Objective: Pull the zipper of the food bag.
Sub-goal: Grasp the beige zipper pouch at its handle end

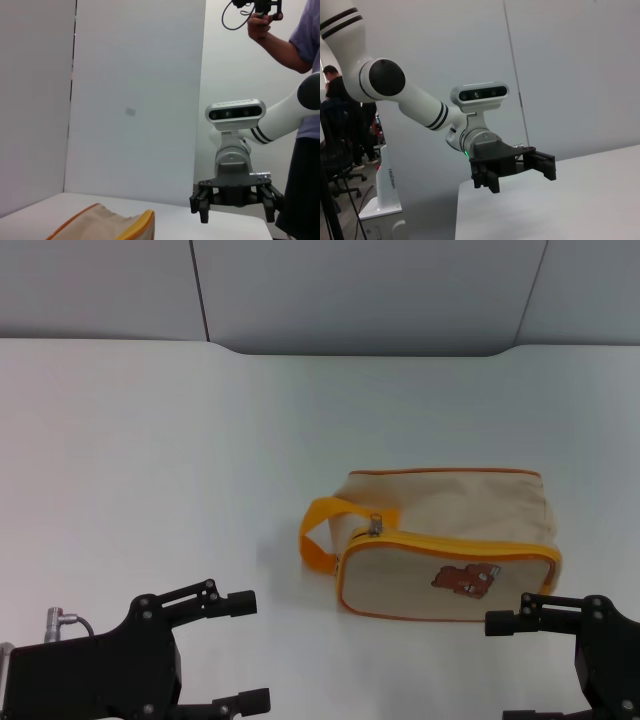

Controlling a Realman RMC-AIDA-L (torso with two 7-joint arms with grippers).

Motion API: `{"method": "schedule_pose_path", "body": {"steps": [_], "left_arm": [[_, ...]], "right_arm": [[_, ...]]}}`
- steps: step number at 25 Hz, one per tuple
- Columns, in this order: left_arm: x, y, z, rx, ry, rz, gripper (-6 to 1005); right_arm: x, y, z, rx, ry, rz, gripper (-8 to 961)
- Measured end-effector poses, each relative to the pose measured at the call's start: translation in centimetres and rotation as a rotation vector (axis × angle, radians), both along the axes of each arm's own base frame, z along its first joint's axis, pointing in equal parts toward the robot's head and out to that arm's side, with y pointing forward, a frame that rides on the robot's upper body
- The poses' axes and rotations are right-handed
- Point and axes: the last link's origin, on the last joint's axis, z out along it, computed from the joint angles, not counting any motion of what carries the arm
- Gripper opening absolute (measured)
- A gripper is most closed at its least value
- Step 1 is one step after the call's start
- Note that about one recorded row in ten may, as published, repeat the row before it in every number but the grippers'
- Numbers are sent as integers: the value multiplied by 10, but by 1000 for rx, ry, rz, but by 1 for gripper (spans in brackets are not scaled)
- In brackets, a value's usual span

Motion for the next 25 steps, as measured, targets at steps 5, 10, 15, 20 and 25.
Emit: {"method": "schedule_pose_path", "body": {"steps": [5,10,15,20,25], "left_arm": [[1,-1,-2,-17,5,-11,833],[1,-1,-5,-26,18,-18,832],[0,14,-23,54,36,49,833],[9,37,-61,161,24,169,832],[24,53,-96,209,88,214,832]], "right_arm": [[-1,0,0,0,2,3,841],[-2,1,2,12,16,7,841],[8,2,16,174,71,-62,841],[33,-15,51,401,133,-179,841],[41,-24,58,426,124,-211,841]]}}
